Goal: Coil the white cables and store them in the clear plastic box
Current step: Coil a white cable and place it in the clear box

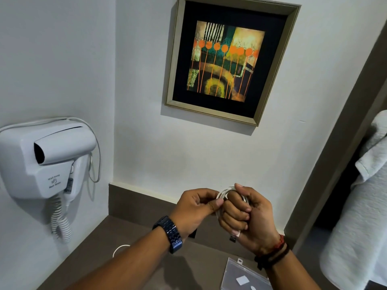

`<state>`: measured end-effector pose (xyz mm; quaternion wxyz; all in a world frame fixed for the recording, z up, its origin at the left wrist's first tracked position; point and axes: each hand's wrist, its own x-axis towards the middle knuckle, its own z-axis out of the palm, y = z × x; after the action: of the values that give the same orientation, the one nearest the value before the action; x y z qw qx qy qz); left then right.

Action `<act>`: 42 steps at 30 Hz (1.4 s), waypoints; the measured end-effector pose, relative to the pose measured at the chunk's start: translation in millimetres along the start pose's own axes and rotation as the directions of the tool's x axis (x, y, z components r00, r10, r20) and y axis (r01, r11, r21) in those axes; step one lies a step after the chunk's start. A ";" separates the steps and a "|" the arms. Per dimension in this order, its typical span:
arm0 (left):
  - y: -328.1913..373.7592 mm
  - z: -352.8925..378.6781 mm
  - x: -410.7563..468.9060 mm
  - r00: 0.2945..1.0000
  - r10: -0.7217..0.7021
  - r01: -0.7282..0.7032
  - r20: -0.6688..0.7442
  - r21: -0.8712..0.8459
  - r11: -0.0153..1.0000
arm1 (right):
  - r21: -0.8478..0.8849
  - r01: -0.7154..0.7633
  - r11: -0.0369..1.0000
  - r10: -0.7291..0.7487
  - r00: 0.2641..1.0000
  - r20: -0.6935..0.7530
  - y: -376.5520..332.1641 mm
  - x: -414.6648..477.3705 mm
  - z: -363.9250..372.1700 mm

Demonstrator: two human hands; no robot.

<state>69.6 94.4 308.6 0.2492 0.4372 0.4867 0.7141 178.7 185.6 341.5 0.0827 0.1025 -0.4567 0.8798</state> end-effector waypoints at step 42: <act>-20.2 -22.5 1.4 0.983 -0.182 0.183 -0.021 0.132 0.974 | -0.909 -0.224 0.351 -0.630 0.662 -0.406 28.6 -26.7 -44.9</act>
<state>48.0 92.9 287.5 0.2821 0.4032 0.5723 0.6560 193.0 204.8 287.0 0.4164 -0.2477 -0.7707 0.4139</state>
